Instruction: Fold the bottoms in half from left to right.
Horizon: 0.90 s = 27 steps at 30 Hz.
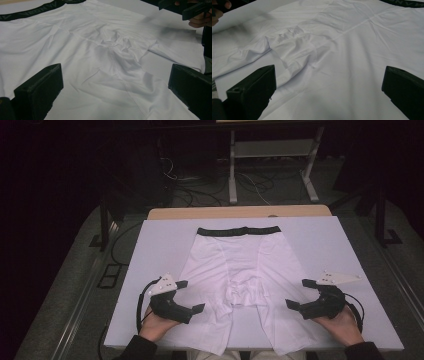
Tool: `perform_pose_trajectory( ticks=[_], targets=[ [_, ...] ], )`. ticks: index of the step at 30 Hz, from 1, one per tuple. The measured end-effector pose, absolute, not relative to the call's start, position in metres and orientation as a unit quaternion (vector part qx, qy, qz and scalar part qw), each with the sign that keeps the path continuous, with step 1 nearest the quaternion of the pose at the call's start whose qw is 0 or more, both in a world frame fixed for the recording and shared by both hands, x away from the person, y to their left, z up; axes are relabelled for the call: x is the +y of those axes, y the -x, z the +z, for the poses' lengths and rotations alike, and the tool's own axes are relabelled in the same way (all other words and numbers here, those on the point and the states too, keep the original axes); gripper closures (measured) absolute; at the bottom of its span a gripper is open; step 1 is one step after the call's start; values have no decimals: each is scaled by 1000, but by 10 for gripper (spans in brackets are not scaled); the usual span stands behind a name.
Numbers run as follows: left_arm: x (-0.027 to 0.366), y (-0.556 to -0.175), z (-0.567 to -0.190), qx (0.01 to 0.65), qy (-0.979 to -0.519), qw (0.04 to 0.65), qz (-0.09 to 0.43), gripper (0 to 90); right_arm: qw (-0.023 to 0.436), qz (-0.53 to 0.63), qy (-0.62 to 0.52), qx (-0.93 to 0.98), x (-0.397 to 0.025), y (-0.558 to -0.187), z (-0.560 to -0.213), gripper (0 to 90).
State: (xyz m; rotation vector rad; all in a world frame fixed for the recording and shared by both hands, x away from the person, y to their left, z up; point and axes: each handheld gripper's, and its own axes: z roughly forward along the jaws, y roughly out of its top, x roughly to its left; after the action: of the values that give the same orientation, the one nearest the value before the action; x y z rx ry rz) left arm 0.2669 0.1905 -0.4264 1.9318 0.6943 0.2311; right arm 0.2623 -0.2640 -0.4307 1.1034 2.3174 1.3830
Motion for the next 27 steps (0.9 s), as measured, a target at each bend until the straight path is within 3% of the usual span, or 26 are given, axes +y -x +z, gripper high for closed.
perform_pose_trajectory(
  ticks=[27],
  targets=[
    [189,-266,-426,289,-803,512,98,0,129,465,-365,796,-256,-257,-418,0]
  ],
)
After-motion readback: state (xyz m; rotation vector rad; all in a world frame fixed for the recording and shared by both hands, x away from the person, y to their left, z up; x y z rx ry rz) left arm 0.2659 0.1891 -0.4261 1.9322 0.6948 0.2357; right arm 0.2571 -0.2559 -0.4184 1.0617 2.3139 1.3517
